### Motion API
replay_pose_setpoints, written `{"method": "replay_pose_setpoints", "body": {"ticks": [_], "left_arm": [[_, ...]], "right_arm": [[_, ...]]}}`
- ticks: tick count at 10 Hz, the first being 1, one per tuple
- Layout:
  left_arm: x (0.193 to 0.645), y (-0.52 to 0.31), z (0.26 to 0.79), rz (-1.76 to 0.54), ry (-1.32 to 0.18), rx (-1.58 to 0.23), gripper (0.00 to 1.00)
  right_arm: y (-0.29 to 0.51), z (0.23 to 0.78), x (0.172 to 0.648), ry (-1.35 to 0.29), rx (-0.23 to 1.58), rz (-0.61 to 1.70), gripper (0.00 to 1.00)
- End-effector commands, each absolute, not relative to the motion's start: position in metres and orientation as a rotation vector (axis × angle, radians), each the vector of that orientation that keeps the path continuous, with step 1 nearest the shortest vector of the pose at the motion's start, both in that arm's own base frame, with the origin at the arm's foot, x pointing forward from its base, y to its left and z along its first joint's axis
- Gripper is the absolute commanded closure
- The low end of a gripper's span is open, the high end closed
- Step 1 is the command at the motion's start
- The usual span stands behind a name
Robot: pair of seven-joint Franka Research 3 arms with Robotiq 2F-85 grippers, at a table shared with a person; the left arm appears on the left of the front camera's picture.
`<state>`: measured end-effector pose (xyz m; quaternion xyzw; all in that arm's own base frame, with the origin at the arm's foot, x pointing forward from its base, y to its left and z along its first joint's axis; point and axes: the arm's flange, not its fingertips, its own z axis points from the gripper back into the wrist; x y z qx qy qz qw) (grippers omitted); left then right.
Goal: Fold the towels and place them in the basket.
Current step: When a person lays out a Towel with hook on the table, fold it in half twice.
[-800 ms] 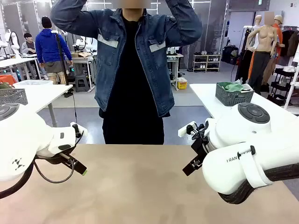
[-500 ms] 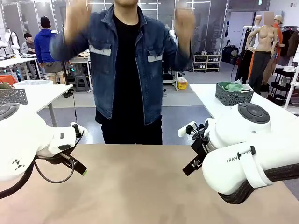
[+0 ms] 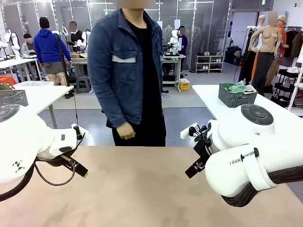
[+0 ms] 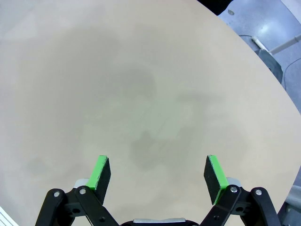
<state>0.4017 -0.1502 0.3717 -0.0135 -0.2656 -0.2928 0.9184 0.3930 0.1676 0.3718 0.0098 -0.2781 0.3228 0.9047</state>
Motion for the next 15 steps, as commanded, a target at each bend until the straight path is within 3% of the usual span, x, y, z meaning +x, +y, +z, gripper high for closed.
{"method": "replay_pose_setpoints", "body": {"ticks": [1, 6, 11, 15], "left_arm": [[0.402, -0.150, 0.372, -0.601, -0.546, -0.028, 0.00], [0.401, -0.147, 0.378, -0.632, -0.557, -0.027, 0.00], [0.399, -0.106, 0.463, -0.798, -0.621, -0.058, 0.00], [0.384, -0.052, 0.540, -1.029, -0.677, -0.108, 0.00]], "right_arm": [[0.167, 0.372, 0.393, -0.574, 0.022, 0.664, 0.00], [0.161, 0.378, 0.392, -0.584, 0.007, 0.697, 0.00], [0.096, 0.452, 0.381, -0.635, -0.019, 0.886, 0.00], [0.012, 0.521, 0.364, -0.777, -0.027, 1.102, 0.00]]}}
